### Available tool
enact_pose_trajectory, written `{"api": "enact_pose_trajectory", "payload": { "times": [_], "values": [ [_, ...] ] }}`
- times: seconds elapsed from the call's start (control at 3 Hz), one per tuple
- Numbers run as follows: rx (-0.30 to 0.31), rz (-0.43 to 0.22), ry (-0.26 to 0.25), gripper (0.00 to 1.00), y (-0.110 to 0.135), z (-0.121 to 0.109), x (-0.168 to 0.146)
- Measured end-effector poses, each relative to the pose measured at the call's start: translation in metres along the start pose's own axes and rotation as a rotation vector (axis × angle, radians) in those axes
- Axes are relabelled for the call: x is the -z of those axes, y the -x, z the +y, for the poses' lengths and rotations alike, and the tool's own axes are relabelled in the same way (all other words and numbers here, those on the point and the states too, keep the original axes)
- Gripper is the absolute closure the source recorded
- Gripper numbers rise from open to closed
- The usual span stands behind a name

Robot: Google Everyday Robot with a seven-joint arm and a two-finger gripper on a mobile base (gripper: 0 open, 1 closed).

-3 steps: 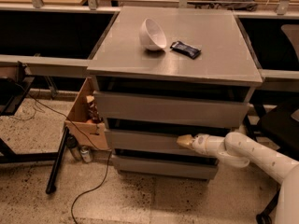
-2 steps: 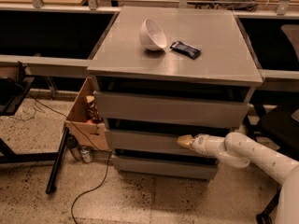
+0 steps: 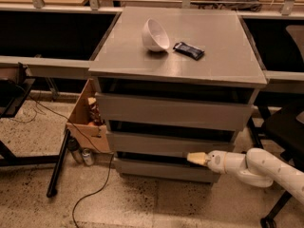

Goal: Close middle drawer

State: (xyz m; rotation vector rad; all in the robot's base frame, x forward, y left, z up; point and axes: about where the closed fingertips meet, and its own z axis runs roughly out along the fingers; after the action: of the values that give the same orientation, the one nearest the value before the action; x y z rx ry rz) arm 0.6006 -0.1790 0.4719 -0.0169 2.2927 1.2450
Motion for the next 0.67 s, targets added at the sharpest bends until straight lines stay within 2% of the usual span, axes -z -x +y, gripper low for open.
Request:
{"api": "enact_pose_trajectory", "payload": {
  "times": [0.33,0.67],
  "values": [
    [0.066,0.034,0.028,1.00,-0.026,0.006,0.038],
    [0.146,0.073,0.021,1.00,-0.035,0.015,0.059]
  ]
}}
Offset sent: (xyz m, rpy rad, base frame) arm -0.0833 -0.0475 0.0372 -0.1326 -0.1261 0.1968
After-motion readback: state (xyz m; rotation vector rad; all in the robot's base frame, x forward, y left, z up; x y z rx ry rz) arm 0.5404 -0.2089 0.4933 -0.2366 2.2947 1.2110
